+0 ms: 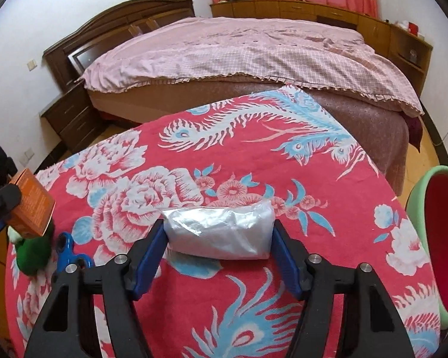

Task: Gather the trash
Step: 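Lift the box and plastic bag and carry them over the red bucket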

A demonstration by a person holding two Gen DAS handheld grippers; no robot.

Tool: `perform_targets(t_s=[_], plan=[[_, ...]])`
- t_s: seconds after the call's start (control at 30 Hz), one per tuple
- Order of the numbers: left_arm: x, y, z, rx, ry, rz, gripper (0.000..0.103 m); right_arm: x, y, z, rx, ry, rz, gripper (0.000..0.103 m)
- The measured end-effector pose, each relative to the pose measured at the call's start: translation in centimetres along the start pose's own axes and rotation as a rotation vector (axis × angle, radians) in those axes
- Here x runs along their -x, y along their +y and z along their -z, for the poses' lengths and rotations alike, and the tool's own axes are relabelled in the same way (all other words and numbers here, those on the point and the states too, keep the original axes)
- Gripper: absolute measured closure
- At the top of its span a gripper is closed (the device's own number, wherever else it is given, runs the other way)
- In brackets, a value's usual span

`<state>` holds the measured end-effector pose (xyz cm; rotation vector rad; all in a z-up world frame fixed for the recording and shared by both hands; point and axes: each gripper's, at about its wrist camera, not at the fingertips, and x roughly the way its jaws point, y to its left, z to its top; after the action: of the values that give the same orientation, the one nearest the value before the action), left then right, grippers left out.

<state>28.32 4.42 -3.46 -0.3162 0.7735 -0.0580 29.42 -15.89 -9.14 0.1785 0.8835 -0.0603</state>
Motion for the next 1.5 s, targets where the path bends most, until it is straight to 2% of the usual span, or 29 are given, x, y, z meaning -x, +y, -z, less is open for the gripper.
perform_targets(t_s=[0.2,0.67,1.1,1.5], plan=[[0.1,-0.5,0.2,-0.010,0.003,0.013,0.054,1.1,-1.1,0.5,-0.027,-0.001,-0.020,0.034],[0.8,-3.9,1.4,-0.089,0.020,0.078,0.054,7.7,-5.4,2.4,-0.071,-0.049,-0.001,0.034],[1.9,-8.4,3.7,-0.181,0.066,0.144,0.054,13.9,-11.0,4.7,-0.170,-0.114,0.062,0.034],[3.5,-12.5,6.5,-0.250,0.102,0.192,0.054,16.8,-16.5,7.0,-0.280,-0.144,0.121,0.034]])
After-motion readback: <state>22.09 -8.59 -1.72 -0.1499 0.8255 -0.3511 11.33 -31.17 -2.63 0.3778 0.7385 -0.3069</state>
